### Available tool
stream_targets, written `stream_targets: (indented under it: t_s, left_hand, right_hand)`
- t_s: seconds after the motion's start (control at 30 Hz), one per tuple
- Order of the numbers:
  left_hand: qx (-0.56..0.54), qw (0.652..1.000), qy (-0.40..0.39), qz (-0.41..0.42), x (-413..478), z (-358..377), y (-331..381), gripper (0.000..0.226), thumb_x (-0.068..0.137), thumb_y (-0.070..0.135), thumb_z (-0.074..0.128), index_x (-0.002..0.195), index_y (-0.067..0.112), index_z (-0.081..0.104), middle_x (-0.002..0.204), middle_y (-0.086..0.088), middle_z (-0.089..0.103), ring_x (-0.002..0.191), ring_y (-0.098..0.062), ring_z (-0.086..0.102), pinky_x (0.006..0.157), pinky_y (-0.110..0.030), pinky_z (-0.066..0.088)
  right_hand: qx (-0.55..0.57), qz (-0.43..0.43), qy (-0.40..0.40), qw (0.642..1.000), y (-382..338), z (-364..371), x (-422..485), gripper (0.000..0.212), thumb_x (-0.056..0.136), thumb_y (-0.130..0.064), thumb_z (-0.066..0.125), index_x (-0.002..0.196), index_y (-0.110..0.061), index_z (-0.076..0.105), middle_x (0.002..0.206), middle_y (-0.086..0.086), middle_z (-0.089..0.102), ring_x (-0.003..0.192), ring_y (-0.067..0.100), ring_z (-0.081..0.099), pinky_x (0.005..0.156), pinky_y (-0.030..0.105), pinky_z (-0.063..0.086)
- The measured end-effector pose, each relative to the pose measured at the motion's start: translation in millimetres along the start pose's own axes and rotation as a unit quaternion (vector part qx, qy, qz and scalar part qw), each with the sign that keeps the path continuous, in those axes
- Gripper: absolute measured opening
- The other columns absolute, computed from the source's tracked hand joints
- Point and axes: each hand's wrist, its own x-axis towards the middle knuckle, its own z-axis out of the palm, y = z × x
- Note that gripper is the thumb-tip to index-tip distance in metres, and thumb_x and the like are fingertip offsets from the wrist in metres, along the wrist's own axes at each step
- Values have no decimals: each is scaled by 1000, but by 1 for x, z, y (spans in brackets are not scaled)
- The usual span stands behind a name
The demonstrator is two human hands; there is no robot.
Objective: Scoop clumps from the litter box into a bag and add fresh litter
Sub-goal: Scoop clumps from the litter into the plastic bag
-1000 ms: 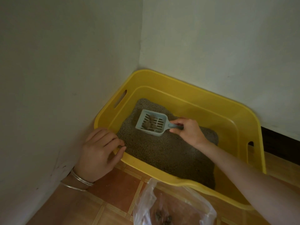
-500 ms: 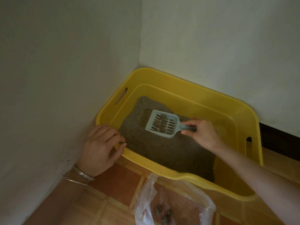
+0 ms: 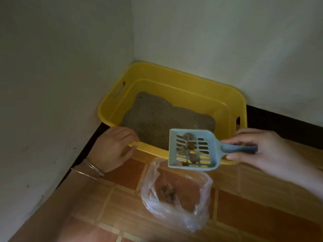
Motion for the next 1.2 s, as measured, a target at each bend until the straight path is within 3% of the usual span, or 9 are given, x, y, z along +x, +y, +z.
stream_targets:
  t_s: [0.1, 0.23, 0.5, 0.63, 0.7, 0.73, 0.8, 0.9, 1.2]
  left_hand:
    - [-32, 998, -18, 48, -13, 5, 25, 25, 89, 30, 50, 97, 16, 69, 103, 1, 66, 103, -16, 57, 88, -29, 41]
    - [-69, 994, -47, 64, -32, 21, 50, 27, 88, 32, 51, 102, 18, 68, 107, 2, 66, 103, -17, 58, 84, -36, 47]
    - [-62, 987, -113, 92, -47, 53, 67, 39, 79, 38, 52, 115, 24, 59, 122, 4, 61, 115, -15, 51, 88, -29, 41]
    - [-51, 985, -129, 100, -47, 62, 65, 44, 77, 40, 48, 115, 22, 61, 123, 2, 61, 116, -17, 52, 86, -32, 49]
    - [-46, 985, -132, 100, -45, 64, 64, 45, 75, 41, 47, 114, 23, 60, 122, 2, 62, 115, -17, 50, 85, -32, 50]
    - [-47, 985, -131, 101, -44, 65, 63, 44, 75, 41, 48, 114, 24, 57, 121, 2, 62, 115, -17, 49, 84, -32, 50]
    - [-53, 985, -122, 106, -45, 66, 63, 46, 72, 39, 60, 115, 24, 51, 120, 1, 62, 116, -16, 46, 83, -32, 50]
    - [-64, 985, -123, 104, -46, 66, 62, 61, 62, 33, 80, 114, 24, 49, 120, 0, 62, 115, -16, 45, 84, -32, 49]
    - [-47, 985, -136, 95, -50, 70, 59, 50, 62, 33, 83, 106, 20, 65, 116, -1, 64, 114, -21, 57, 89, -35, 49]
  right_hand:
    - [-5, -12, -12, 1000, -5, 15, -21, 34, 65, -31, 74, 98, -35, 69, 86, -20, 63, 86, -5, 59, 77, 8, 43]
    - [-12, -3, -29, 1000, 1, 48, -36, 34, 68, -22, 79, 101, -25, 71, 88, -19, 61, 86, -1, 58, 77, 9, 42]
    - [-45, 49, -55, 996, 34, 110, -37, 35, 77, -15, 72, 111, -17, 67, 89, -19, 50, 77, -3, 50, 69, 4, 36]
    - [-87, 39, -58, 994, 44, 121, -30, 31, 81, -10, 67, 112, -16, 67, 97, -8, 53, 88, 9, 54, 77, 13, 36]
    - [-152, 4, -52, 987, 48, 125, -26, 33, 73, -8, 75, 104, -16, 70, 93, -3, 58, 89, 19, 58, 75, 27, 46]
    - [-191, -25, -36, 981, 49, 127, -25, 37, 64, -7, 81, 98, -16, 72, 87, -2, 60, 83, 22, 60, 67, 32, 51]
    - [-246, -73, 10, 966, 45, 125, -25, 42, 50, -8, 87, 90, -15, 74, 78, -2, 63, 73, 22, 61, 54, 34, 53]
    - [-285, -125, 48, 949, 42, 122, -27, 43, 53, -8, 86, 93, -14, 74, 80, 0, 65, 75, 22, 61, 58, 34, 52]
    - [-302, -167, 68, 936, 54, 122, -30, 40, 62, -5, 82, 100, -14, 72, 85, 1, 66, 79, 22, 59, 65, 33, 48]
